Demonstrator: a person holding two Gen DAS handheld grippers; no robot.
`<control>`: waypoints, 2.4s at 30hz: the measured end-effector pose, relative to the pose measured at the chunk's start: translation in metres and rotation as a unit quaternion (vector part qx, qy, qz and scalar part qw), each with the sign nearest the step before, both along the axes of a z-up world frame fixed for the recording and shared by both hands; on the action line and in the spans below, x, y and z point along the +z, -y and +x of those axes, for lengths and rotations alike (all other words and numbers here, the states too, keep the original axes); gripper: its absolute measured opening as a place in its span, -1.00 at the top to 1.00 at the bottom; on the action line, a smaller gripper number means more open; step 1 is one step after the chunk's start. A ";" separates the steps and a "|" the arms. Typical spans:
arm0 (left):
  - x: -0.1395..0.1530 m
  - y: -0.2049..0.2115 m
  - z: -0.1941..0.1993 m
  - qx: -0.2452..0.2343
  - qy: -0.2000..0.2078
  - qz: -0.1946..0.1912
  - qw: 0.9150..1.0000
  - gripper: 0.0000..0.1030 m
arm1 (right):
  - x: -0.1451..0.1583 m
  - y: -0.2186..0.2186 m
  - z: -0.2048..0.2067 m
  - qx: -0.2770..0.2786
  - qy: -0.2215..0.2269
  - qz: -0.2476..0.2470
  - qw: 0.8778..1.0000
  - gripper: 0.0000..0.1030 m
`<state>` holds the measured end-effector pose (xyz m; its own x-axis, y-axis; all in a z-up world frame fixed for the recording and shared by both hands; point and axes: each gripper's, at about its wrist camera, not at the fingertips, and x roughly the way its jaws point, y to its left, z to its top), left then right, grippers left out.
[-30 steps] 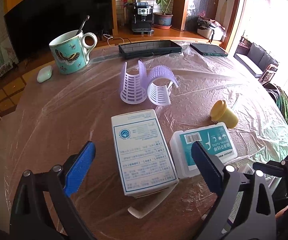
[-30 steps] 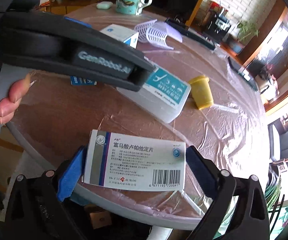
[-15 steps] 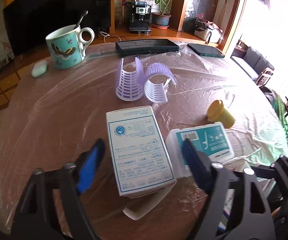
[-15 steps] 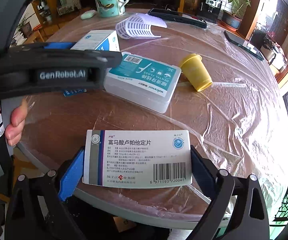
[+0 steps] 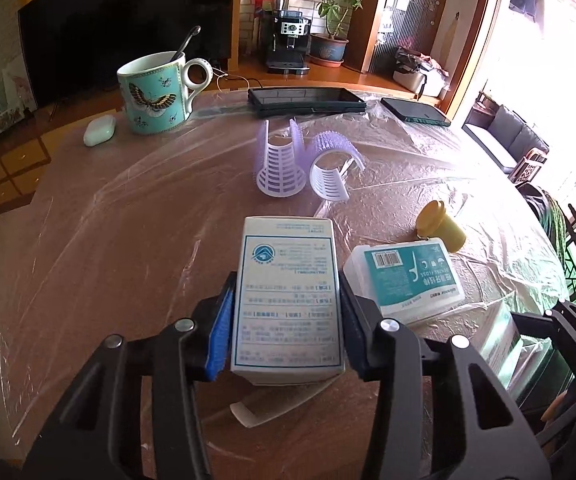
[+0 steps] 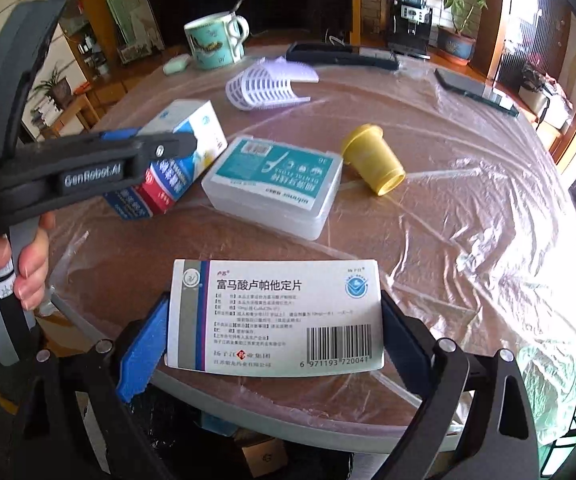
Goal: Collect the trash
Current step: 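Carry white-blue box with left tool while right tool carries barcode box to bin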
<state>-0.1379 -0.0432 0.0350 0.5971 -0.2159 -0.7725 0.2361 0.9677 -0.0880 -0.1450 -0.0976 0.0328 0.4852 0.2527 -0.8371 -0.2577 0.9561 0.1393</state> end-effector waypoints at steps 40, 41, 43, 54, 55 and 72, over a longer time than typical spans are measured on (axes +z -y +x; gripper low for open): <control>0.028 0.021 -0.122 -0.022 0.082 0.056 0.995 0.08 | 0.037 0.030 -0.057 0.001 0.058 0.037 0.998 -0.83; 0.028 0.022 -0.124 -0.023 0.083 0.058 0.995 0.08 | 0.038 0.030 -0.058 0.002 0.059 0.037 0.998 -0.83; 0.027 0.022 -0.128 -0.025 0.082 0.058 0.995 0.08 | 0.039 0.031 -0.062 0.003 0.062 0.039 0.997 -0.83; 0.027 0.029 -0.148 -0.041 0.084 0.064 0.994 0.08 | 0.040 0.031 -0.078 0.014 0.062 0.049 0.997 -0.83; 0.027 0.029 -0.149 -0.043 0.084 0.064 0.993 0.08 | 0.040 0.030 -0.079 0.016 0.062 0.049 0.997 -0.83; 0.013 0.034 -0.180 -0.067 0.067 0.067 0.993 0.08 | 0.032 0.031 -0.110 0.032 0.051 0.051 0.997 -0.83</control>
